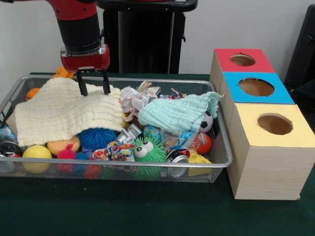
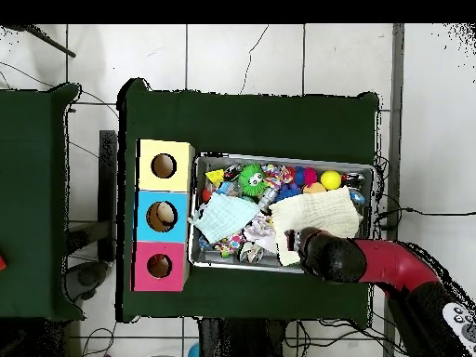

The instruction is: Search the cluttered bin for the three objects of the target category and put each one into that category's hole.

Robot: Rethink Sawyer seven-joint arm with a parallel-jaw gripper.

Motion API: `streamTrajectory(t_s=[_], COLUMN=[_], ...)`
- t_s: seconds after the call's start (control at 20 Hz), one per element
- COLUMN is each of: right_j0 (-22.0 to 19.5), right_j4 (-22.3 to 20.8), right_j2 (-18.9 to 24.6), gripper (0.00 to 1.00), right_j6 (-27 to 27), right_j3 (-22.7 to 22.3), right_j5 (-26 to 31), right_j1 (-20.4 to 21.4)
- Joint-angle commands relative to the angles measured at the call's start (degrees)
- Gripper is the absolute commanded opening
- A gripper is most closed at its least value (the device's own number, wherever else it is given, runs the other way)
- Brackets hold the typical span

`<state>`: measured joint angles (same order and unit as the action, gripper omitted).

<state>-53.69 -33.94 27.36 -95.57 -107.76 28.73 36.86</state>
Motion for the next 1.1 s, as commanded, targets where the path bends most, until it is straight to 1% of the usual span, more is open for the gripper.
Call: streamTrajectory(t_s=[0.05,0.55,0.7,0.9,1.1], right_j0=[1.0,1.2,1.6,3.1,3.6], right_j4=[-2.4,-2.5,-3.1,-5.1,-5.1], right_j2=[-2.0,-2.2,-2.9,-4.6,-5.3], gripper=[1.00,1.00,1.00,1.00,1.00], right_j6=[-1.1,-0.9,-1.4,-2.4,-2.5], right_j3=[4.3,4.5,5.1,6.5,7.0], right_j5=[-1.1,-1.7,-2.4,-4.6,-5.4], right_j1=[-1.8,-2.3,-3.3,-5.3,-6.1])
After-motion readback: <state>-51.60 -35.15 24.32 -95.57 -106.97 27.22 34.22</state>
